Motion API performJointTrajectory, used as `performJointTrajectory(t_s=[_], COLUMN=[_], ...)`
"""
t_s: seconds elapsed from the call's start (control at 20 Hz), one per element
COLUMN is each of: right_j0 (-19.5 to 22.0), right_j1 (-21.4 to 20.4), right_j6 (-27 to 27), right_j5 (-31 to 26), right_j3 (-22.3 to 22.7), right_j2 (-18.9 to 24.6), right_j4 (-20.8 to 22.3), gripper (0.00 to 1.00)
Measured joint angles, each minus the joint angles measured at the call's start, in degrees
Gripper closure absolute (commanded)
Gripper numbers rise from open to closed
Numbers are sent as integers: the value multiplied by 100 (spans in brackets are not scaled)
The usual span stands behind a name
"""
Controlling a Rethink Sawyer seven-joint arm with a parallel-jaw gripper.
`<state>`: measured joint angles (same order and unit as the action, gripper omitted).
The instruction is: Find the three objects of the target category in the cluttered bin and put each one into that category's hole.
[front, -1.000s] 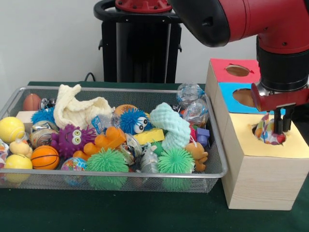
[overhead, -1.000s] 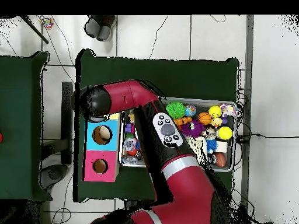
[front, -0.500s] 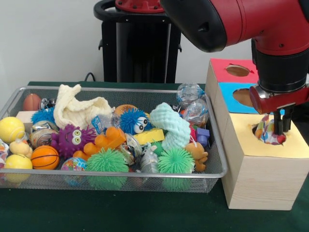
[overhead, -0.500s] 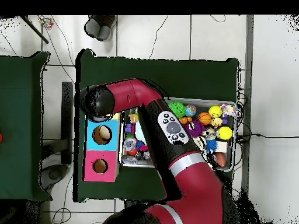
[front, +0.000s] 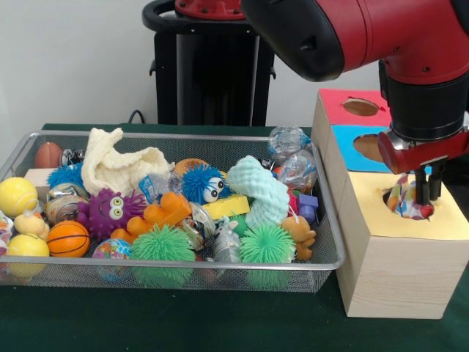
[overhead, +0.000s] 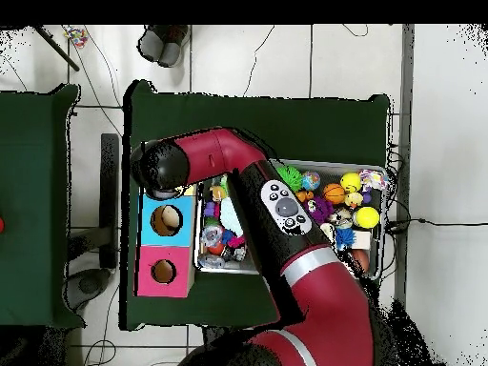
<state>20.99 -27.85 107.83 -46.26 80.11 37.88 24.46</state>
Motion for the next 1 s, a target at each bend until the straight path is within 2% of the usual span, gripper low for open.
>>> performJointTrajectory(t_s=[0.6,1.0], right_j0=[179,374], right_j1=[70,173], right_j6=[-227,-596], right_j5=[-126,-222], right_j3=[2,11], right_j2=[293,555], right_j4=[234,350], gripper=[100,100])
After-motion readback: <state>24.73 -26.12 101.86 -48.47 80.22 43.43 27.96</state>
